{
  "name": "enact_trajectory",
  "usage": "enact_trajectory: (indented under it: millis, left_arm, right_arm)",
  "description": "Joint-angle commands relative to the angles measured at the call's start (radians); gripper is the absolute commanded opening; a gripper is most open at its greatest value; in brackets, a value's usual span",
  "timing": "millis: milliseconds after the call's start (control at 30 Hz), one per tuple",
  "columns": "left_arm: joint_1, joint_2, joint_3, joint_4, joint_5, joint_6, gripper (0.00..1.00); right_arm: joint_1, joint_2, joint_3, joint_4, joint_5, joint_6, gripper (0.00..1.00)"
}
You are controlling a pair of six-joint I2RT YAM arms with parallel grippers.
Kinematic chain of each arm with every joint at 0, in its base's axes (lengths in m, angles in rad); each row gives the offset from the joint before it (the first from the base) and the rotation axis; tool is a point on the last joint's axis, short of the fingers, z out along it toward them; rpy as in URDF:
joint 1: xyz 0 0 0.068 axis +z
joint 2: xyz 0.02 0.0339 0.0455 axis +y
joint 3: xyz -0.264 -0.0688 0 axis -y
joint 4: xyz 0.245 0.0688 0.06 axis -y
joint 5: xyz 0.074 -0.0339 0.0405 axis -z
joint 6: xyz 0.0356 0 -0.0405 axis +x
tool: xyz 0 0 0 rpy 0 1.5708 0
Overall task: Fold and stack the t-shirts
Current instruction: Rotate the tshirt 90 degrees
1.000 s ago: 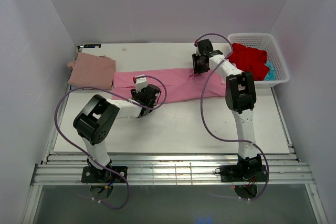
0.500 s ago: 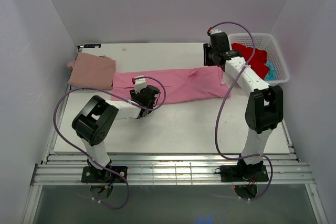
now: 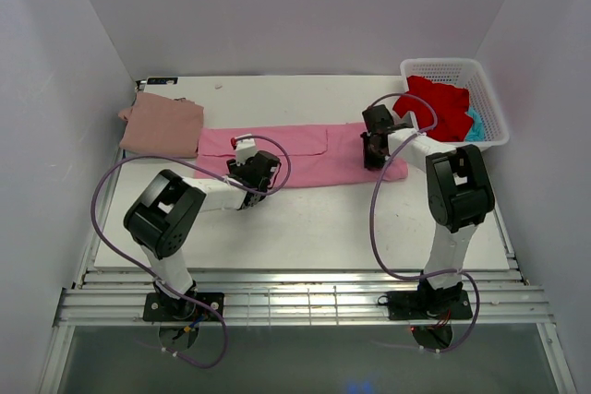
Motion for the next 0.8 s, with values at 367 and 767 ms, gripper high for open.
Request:
enact_trajectory:
  millis: [367, 767]
  left_arm:
    - [-0.025, -0.060, -0.047, -0.175, 0.003, -0.082, 0.58]
    - [-0.241, -0.077, -0.133, -0.393, -0.024, -0.524, 0.53]
  right_arm:
    - [0.005, 0.068, 0.041, -0.131, 0.110, 0.050, 0.34]
    - [0.005, 0.322, 0.465, -0.175, 0.090, 0.044, 0.33]
